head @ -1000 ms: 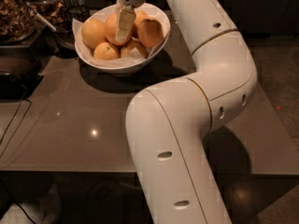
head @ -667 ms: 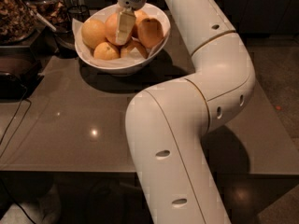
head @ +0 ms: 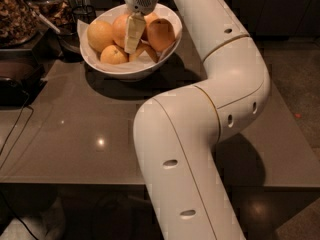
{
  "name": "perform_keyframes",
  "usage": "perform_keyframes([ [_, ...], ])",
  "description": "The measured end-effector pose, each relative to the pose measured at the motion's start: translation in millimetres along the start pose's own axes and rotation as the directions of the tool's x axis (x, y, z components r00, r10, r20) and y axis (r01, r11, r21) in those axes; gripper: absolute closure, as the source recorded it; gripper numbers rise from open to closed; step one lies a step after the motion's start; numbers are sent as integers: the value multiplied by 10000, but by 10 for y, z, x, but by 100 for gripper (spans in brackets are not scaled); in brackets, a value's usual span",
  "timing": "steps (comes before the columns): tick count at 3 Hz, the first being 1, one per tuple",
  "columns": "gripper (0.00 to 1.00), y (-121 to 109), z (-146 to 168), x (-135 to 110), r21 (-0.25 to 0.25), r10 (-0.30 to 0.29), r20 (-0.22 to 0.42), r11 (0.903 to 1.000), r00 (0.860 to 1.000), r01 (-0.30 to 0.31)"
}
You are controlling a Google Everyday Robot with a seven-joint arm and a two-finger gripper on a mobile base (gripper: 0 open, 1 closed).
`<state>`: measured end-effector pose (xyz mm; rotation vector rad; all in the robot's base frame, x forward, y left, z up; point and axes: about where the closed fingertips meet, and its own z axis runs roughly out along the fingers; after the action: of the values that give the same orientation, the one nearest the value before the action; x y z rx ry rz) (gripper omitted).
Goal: Pick orange from white bowl
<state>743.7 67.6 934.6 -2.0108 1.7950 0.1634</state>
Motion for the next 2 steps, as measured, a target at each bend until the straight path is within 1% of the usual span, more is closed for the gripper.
perform_keyframes([
  [1, 39, -22, -4, -11, 79, -47, 107, 10000, 9999, 46],
  [2, 62, -27, -12, -14, 106, -58, 175, 9999, 9998, 56],
])
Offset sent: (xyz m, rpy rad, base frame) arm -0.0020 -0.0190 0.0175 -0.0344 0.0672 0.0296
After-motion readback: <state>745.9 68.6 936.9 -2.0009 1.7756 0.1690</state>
